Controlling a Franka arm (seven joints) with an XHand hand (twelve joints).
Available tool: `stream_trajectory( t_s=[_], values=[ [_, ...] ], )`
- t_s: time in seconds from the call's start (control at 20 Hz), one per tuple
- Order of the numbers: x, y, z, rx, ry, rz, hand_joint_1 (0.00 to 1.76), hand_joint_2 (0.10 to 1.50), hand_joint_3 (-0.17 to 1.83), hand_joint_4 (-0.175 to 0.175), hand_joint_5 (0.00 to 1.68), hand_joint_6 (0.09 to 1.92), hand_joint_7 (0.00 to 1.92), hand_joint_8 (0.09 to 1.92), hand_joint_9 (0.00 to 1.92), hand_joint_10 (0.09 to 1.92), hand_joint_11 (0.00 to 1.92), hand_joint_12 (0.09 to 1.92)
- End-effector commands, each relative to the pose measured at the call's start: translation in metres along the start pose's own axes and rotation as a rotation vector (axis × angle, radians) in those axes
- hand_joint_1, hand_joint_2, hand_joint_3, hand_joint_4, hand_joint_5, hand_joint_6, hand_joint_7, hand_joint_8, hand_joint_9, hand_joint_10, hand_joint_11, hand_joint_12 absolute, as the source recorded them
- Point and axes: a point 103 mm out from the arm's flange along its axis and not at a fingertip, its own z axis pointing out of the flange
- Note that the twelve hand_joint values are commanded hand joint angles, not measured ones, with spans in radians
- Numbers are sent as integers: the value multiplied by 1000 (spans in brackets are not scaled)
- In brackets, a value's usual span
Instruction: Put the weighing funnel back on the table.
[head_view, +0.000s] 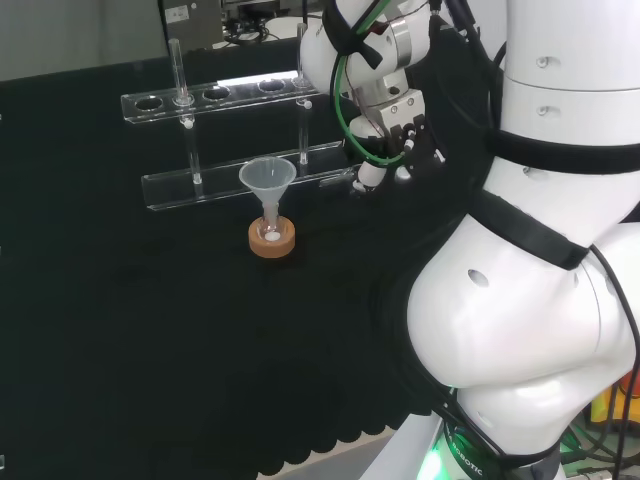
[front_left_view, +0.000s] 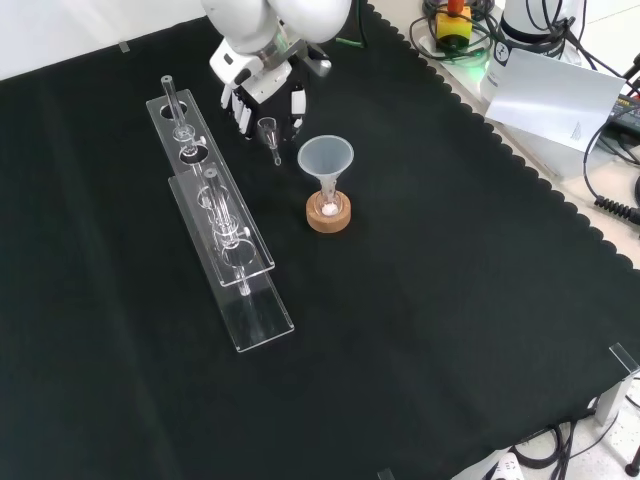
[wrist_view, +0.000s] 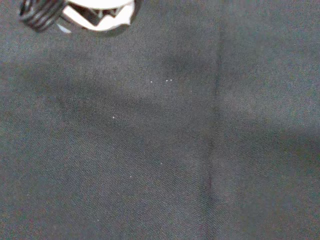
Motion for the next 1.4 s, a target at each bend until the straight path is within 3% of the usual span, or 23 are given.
stream_trajectory(
  t_s=[0.05,0.7,1.4],
  values=[
    [0,10,7,-2,24,-7,1071,723,727,153,1062,1064,927,779,1053,510,697,1144],
    [0,19,33,11,53,-9,1070,725,725,153,1060,1065,926,780,1049,507,700,1140],
    [8,25,42,6,52,-23,1070,727,723,152,1059,1068,924,781,1045,505,702,1137]
  ],
)
